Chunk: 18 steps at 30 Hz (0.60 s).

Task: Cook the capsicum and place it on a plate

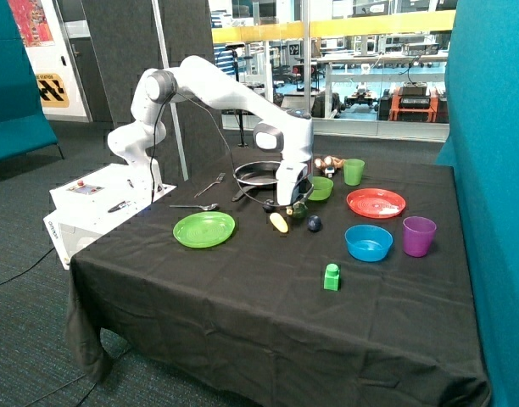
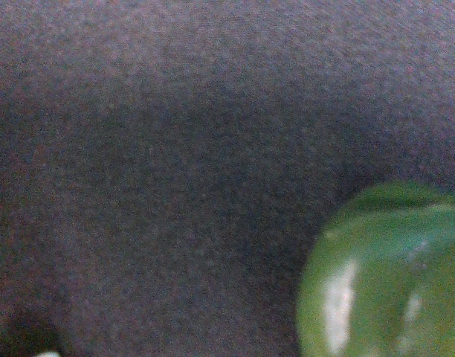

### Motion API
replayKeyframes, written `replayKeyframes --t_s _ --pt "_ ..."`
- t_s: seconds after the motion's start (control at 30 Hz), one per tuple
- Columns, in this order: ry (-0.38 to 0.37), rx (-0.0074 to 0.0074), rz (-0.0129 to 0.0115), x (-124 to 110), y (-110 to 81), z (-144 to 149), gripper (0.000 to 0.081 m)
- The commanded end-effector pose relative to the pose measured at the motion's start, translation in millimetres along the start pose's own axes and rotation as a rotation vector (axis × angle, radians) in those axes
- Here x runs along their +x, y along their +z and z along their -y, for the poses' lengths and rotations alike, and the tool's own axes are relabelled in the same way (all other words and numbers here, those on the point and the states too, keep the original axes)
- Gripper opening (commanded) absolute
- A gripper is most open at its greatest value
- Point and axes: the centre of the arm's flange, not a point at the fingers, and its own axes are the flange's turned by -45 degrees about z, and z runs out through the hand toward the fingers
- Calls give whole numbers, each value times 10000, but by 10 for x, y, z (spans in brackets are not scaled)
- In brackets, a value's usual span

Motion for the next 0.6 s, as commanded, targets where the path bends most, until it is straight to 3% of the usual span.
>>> replayKeyframes --t_s 0.0,0.23,0.57 --pt "-62 -36 -1 45 88 73 641" --pt "-176 -36 -1 119 74 114 645" --pt "-278 -36 0 208 51 154 581"
